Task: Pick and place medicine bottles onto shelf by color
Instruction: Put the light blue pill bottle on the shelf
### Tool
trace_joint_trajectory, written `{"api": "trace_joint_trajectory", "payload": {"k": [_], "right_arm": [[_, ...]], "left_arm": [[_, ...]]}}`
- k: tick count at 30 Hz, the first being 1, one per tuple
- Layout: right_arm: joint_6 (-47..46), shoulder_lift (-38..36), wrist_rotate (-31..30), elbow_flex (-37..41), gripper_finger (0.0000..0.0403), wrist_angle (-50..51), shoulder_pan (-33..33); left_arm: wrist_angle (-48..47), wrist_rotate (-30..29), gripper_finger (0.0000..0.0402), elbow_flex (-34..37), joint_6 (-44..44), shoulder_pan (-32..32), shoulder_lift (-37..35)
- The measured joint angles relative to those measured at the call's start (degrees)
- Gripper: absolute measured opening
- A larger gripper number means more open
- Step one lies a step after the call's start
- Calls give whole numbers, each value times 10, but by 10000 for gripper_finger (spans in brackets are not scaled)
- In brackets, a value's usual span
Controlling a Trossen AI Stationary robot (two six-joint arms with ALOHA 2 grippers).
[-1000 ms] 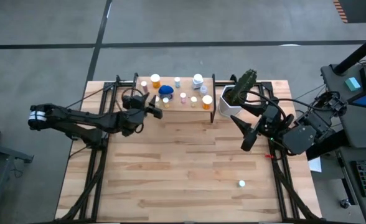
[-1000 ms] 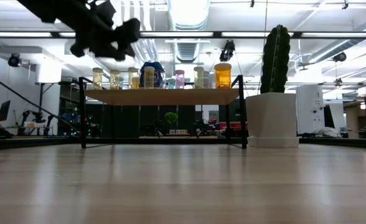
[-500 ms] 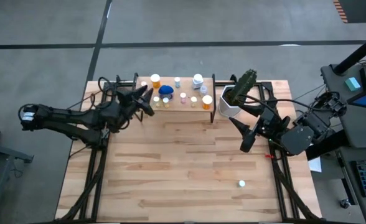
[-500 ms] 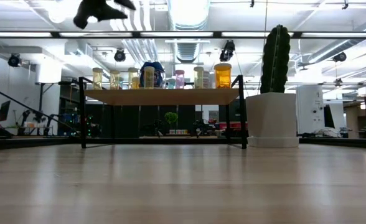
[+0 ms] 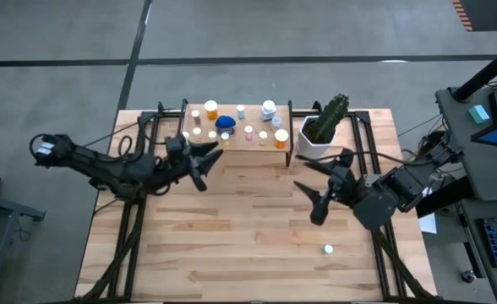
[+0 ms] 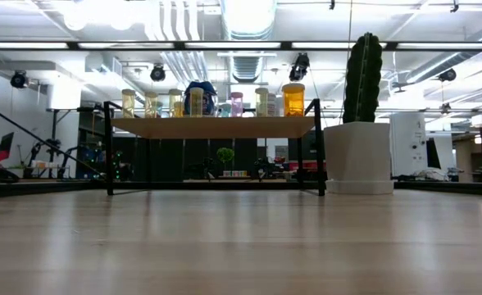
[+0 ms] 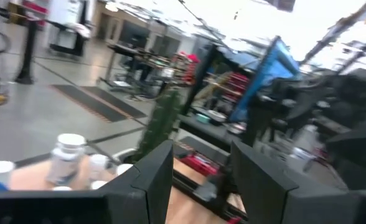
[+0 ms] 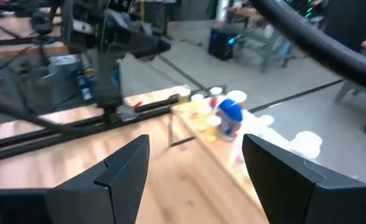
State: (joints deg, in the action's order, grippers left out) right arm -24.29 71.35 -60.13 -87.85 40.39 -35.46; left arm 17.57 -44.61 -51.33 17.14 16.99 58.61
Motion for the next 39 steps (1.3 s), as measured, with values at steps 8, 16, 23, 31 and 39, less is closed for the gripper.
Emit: {"api": "trace_joint_trajectory", "payload": {"k": [8,16,23,31,39], "right_arm": [[-74,8,110,0,247,0,0],[-250,22,440,0,247,48,0],[-436,52,536,0,247,137,-9],[-725,77,560,0,247,238,-18],[-852,124,642,0,247,369,-18]], "left_arm": [[26,3,144,-8,4,50,7],[86,69,144,-8,89,61,3],[94,71,144,-13,77,61,-24],[88,72,144,-8,1,61,-61],[9,87,144,-7,-1,61,-100]]}}
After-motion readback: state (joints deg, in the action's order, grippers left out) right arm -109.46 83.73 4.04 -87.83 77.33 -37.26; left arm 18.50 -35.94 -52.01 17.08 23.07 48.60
